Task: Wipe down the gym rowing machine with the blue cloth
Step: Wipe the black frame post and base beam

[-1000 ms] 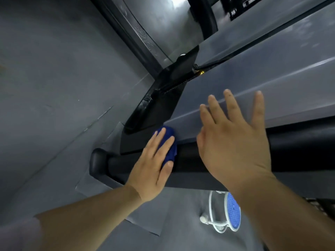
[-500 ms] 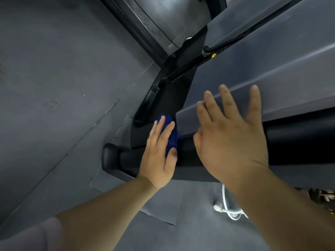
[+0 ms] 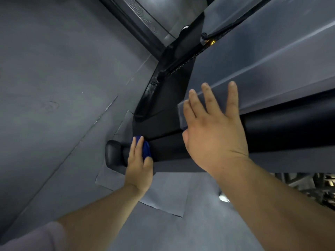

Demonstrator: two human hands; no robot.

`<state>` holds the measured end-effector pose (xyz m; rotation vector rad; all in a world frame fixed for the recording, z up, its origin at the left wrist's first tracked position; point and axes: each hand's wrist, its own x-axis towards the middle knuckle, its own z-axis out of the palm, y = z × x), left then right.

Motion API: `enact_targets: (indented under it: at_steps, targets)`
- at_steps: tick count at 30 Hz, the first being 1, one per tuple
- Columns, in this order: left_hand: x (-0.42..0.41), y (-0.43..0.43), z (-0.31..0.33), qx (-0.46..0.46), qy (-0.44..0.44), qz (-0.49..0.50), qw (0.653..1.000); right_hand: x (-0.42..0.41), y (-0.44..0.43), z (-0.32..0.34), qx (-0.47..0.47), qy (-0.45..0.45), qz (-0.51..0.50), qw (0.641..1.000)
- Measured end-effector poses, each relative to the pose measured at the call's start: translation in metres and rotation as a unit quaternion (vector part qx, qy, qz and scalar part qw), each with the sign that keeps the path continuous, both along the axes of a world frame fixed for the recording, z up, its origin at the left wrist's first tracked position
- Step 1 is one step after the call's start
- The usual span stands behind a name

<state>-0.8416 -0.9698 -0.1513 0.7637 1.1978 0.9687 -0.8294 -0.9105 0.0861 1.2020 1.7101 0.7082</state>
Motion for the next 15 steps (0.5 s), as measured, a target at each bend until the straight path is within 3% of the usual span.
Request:
enact_targets:
  at_steps: [5, 11, 15]
  targets:
    - [-0.009, -0.001, -0.032, 0.092, 0.13, -0.121, 0.98, 0.001, -0.001, -0.011, 0.0, 0.0, -0.007, 1.0]
    - [-0.028, 0.002, -0.089, 0.011, 0.204, -0.247, 0.947, 0.0, -0.002, -0.013, 0.018, 0.033, -0.016, 0.999]
    - [-0.026, 0.006, -0.091, 0.008, 0.338, -0.277, 0.899, -0.002, -0.001, -0.013, 0.03, 0.055, -0.017, 0.998]
